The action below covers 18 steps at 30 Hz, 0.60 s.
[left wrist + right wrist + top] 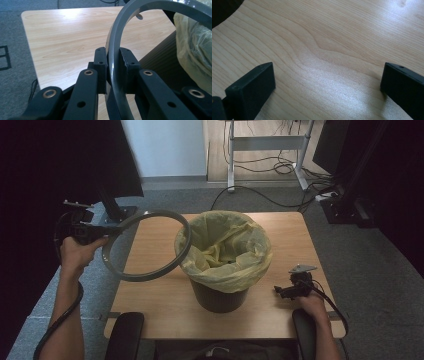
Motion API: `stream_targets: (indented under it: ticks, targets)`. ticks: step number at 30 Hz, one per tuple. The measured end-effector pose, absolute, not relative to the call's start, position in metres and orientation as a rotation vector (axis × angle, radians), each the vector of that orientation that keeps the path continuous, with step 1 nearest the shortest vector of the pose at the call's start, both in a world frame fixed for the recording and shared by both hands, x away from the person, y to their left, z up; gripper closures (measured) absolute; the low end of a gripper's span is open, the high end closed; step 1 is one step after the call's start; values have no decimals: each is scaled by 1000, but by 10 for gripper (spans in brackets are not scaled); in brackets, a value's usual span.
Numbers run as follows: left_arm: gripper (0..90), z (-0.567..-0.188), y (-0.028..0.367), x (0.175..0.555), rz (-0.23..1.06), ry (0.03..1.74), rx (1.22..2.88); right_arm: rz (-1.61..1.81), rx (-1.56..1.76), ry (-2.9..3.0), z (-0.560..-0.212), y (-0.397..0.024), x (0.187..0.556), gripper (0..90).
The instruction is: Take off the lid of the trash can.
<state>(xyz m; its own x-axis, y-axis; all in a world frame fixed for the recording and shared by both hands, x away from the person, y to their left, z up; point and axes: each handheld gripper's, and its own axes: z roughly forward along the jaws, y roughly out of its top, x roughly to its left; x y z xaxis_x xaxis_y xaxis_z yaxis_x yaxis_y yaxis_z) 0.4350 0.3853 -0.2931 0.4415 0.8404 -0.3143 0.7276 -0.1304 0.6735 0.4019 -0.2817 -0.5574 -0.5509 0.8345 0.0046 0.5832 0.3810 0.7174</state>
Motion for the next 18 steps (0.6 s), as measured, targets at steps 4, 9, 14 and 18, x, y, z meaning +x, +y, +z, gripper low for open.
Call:
stream_targets:
  ticks: [4, 9, 14, 18]
  targets:
    - [769, -295, 393, 432, 183, 1339, 1883, 971, 1234, 2287, -557, -282, 402, 0]
    - [770, -297, 401, 429, 188, 1359, 1875, 970, 1233, 2287, -557, -282, 402, 0]
    - [771, -298, 410, 425, 196, 1377, 1861, 970, 1234, 2287, -557, -282, 402, 0]
    - [772, -299, 417, 422, 210, 1391, 1856, 971, 1234, 2287, -557, -282, 402, 0]
